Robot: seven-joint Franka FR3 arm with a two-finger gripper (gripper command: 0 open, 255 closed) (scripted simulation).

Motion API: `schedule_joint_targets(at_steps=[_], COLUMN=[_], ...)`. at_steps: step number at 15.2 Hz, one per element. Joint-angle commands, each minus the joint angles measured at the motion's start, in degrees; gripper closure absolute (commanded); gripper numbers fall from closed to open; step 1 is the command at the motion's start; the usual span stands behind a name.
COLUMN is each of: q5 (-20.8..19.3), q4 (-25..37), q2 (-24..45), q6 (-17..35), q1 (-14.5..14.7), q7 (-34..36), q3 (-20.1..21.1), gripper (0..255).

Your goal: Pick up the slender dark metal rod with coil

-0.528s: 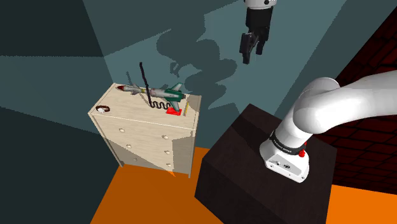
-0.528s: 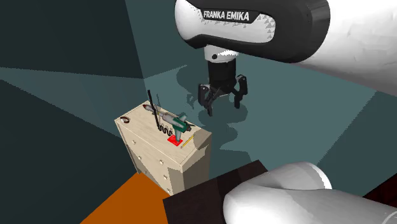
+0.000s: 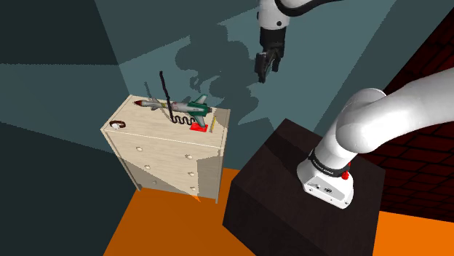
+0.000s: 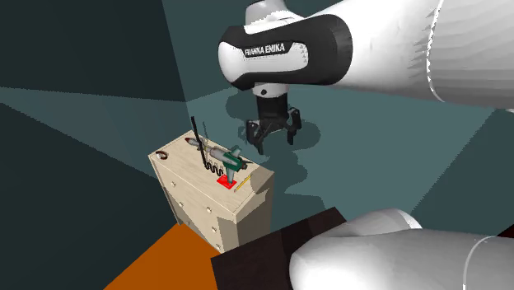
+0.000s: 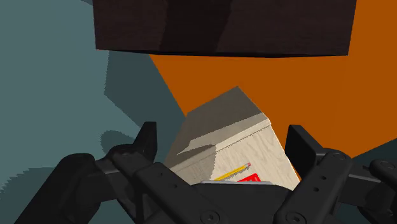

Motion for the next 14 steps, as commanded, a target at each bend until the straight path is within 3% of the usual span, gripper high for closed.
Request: schedule_joint_targets(at_steps=[1,14], q5=[0.01,-2.73], q4=[0.24,6.88], q2=[3.49,29.67], q6=[4.19,28.38], q1=[0.61,2.71], q7=[-0.42,-3.4], q3=[0.46,2.65], gripper=[0,0])
